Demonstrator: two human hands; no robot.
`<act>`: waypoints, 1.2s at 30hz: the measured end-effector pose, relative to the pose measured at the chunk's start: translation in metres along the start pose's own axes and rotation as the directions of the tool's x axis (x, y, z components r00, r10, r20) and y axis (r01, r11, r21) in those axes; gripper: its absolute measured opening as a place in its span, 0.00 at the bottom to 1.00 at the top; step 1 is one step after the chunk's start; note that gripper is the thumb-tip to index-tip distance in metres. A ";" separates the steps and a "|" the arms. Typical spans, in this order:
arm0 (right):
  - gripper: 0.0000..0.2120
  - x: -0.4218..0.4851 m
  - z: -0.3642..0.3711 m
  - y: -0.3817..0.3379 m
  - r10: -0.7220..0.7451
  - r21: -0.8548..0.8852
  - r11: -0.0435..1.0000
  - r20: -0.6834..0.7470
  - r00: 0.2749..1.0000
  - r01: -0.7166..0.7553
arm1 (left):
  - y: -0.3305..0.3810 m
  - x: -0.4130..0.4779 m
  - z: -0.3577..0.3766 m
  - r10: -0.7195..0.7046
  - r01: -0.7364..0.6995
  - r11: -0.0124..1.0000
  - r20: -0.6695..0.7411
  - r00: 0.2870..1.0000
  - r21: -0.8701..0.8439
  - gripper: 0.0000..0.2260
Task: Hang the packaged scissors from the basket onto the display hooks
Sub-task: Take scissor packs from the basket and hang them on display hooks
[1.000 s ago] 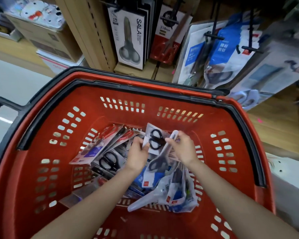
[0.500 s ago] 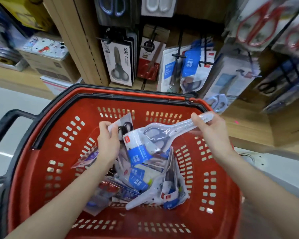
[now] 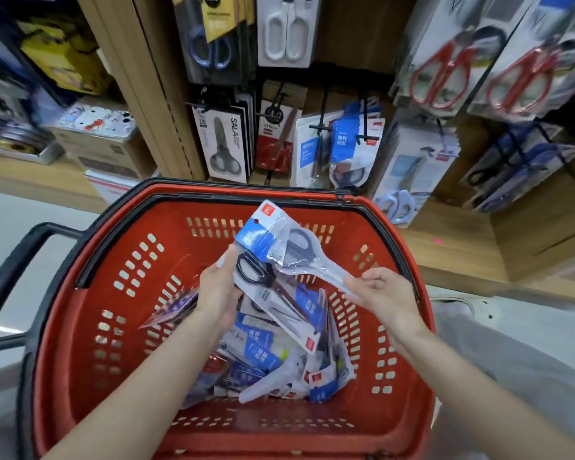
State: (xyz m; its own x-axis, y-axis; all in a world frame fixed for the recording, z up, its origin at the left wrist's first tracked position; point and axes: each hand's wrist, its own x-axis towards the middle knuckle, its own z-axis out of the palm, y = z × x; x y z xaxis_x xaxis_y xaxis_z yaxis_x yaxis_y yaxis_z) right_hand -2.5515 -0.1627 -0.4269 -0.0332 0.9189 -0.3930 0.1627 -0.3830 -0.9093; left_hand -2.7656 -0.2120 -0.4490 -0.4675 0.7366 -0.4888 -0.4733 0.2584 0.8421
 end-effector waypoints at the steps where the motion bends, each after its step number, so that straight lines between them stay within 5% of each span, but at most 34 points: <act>1: 0.09 -0.003 -0.001 0.003 0.006 -0.024 1.000 0.029 1.000 -0.005 | 0.001 -0.002 0.002 0.021 -0.020 0.998 -0.012 1.000 0.061 0.12; 6: 0.21 -0.011 -0.005 0.011 0.178 -0.378 0.925 0.354 0.918 -0.034 | 0.002 -0.003 0.003 0.130 -0.094 0.961 -0.125 0.984 0.258 0.12; 10: 0.25 -0.010 0.002 0.016 0.291 -0.433 0.900 0.505 0.813 -0.053 | 0.007 -0.015 0.017 0.152 -0.140 0.938 -0.015 0.988 0.318 0.11; 13: 0.14 -0.008 0.017 0.014 0.206 -0.220 0.968 0.437 0.875 -0.118 | 0.005 -0.020 0.025 0.127 -0.144 0.923 0.071 0.989 0.357 0.08; 16: 0.13 0.002 0.026 0.013 0.127 -0.126 0.988 0.298 0.946 -0.093 | 0.007 -0.021 0.029 0.119 -0.147 0.918 0.096 0.988 0.368 0.11; 25: 0.16 0.014 0.025 -0.004 -0.043 -0.129 0.988 0.254 0.966 0.078 | 0.026 -0.012 0.032 0.187 -0.217 0.911 0.117 0.975 0.350 0.15; 30: 0.14 0.016 0.029 -0.014 0.015 0.004 1.000 0.378 0.926 -0.018 | 0.031 -0.025 0.041 -0.060 0.042 0.991 0.143 0.988 0.126 0.19; 33: 0.16 0.018 0.033 -0.010 0.028 0.021 0.999 0.294 0.955 -0.036 | 0.028 -0.031 0.043 -0.006 -0.040 0.983 0.247 0.969 0.181 0.15; 36: 0.18 0.018 0.031 -0.008 -0.010 -0.057 0.998 0.313 0.950 0.029 | 0.028 -0.033 0.044 0.076 -0.102 0.973 0.131 0.988 0.206 0.08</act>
State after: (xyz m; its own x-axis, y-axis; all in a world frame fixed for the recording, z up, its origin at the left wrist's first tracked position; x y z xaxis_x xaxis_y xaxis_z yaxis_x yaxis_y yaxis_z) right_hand -2.5838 -0.1464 -0.4309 -0.3413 0.8471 -0.4073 0.2172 -0.3505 -0.9110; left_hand -2.7307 -0.2018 -0.3998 -0.4004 0.8295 -0.3893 -0.2595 0.3048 0.9164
